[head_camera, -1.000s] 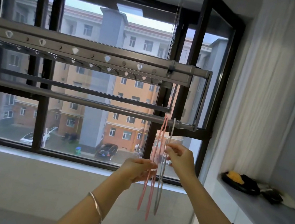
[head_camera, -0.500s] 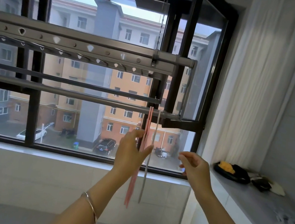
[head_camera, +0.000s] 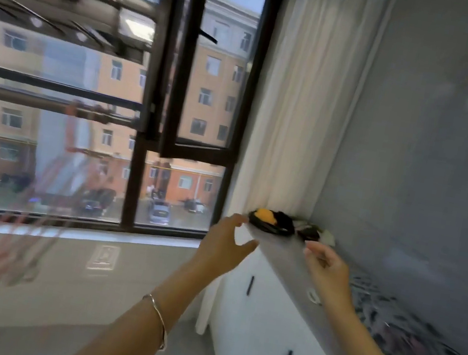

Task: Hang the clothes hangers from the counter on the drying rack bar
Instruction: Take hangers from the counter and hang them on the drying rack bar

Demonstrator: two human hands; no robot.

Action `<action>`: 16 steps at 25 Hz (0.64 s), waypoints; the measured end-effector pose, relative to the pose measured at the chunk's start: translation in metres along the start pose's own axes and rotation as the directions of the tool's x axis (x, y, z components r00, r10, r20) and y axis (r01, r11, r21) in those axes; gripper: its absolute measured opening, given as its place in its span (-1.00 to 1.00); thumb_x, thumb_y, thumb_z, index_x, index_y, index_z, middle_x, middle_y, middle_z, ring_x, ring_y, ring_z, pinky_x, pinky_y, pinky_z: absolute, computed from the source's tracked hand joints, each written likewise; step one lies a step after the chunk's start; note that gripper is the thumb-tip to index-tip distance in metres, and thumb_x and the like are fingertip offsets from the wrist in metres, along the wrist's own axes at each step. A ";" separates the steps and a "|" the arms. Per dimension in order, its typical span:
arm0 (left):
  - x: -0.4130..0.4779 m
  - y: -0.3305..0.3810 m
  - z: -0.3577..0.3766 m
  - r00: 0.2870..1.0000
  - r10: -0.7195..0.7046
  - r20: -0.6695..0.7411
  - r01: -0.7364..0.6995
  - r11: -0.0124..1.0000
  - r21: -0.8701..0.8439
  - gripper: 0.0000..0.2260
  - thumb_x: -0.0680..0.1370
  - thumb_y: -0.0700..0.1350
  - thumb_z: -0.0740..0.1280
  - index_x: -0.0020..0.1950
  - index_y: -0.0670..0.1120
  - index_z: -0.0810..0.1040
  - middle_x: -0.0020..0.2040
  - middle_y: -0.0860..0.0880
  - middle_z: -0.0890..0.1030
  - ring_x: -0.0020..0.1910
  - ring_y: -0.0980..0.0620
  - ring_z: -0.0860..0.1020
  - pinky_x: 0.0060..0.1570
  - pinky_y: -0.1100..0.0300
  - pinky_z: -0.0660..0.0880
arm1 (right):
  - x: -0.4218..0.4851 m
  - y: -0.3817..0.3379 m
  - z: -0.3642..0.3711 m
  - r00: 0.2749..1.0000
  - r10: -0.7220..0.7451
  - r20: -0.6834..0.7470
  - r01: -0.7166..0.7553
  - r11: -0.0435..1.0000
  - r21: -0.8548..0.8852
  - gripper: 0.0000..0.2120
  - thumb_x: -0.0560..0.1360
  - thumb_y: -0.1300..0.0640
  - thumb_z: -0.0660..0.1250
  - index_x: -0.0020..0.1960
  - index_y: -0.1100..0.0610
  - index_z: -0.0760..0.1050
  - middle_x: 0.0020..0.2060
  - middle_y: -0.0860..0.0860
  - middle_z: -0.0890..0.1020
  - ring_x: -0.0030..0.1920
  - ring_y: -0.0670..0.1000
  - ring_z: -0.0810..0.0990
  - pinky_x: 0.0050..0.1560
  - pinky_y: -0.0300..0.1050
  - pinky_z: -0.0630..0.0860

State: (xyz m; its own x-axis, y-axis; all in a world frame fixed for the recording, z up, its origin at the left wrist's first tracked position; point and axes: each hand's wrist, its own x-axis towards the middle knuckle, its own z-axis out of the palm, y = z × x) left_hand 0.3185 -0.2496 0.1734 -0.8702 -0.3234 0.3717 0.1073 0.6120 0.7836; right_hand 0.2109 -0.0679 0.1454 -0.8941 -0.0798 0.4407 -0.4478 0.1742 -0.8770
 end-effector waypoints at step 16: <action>0.178 0.016 0.377 0.644 0.227 0.731 -0.098 0.972 -0.215 -0.49 0.56 0.00 0.28 0.47 -0.09 0.25 0.45 -0.06 0.33 0.39 -0.07 0.36 0.26 0.15 0.36 | 0.077 0.217 -0.151 0.716 0.248 -0.653 -0.420 0.900 -0.119 -0.61 0.42 0.34 0.34 0.24 0.22 0.43 0.11 0.05 0.53 0.17 0.02 0.50 0.12 -0.25 0.42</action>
State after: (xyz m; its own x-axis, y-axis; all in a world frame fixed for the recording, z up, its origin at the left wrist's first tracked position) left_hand -0.0159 -0.0257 0.0646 -0.8872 0.4583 0.0531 0.2932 0.4712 0.8318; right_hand 0.0460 0.1116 0.0176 -0.7465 0.6269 0.2230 -0.0265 0.3068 -0.9514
